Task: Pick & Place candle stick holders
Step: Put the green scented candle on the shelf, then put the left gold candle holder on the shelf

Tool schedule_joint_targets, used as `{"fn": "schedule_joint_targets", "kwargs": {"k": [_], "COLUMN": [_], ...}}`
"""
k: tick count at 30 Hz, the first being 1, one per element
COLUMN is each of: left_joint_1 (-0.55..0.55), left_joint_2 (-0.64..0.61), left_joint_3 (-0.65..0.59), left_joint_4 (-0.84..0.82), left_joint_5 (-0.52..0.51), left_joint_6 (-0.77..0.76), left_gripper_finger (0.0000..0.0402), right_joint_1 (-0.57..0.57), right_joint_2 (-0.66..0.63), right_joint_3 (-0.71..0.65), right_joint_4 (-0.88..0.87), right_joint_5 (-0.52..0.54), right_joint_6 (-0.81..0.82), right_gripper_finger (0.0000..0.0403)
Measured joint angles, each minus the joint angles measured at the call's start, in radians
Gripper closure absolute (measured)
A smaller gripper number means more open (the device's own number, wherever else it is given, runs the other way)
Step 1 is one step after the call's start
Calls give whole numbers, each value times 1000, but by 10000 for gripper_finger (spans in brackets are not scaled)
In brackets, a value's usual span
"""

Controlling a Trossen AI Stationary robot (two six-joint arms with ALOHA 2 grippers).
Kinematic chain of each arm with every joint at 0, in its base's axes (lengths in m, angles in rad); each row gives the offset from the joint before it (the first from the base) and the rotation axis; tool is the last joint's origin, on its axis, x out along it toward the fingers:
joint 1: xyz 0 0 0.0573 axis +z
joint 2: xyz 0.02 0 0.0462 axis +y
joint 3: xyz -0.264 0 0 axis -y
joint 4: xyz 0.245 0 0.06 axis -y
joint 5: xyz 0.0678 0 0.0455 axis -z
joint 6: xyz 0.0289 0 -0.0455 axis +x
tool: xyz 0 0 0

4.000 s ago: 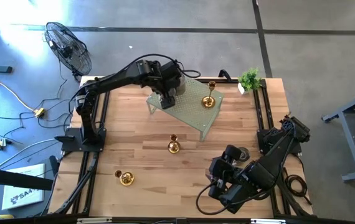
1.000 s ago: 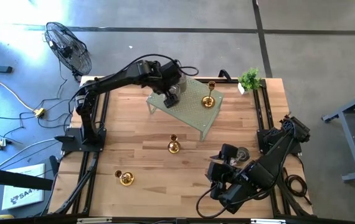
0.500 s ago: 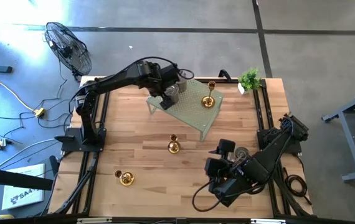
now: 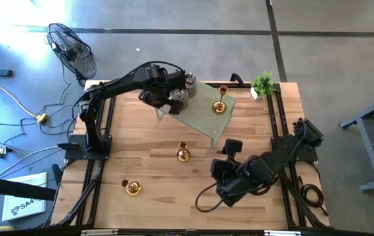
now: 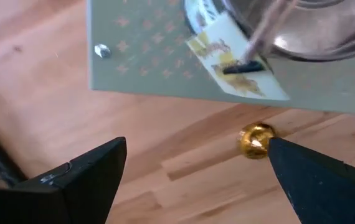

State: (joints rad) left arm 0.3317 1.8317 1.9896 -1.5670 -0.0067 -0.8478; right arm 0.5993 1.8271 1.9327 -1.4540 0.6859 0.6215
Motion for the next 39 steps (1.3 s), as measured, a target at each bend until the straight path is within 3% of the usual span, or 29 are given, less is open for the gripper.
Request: {"fn": "schedule_joint_targets", "kwargs": {"k": [15,21,25,31,34,39], "left_joint_1": [1,-23,-58,-98,-183,-401], "left_joint_2": [0,0,-12,-59,-117,-251], "left_joint_3": [0,1,0,32,46,48], "left_joint_4": [361,379,384,325,290,256], "left_joint_5": [26,258,156,83,48,-151], "left_joint_6": [-17,43,51,86,126,195], "left_gripper_finger": [20,20,20,20,20,20], "right_joint_1": [0,41,60,94,121,167], "right_joint_2": [0,0,0,-1,-1,-1], "right_joint_3": [0,0,0,0,0,0], "right_joint_4": [0,0,12,52,89,146], "right_joint_5": [-15,5,6,12,37,89], "right_joint_6": [-24,-27,22,92,109,139], "right_gripper_finger": [94,94,94,94,94,94]}}
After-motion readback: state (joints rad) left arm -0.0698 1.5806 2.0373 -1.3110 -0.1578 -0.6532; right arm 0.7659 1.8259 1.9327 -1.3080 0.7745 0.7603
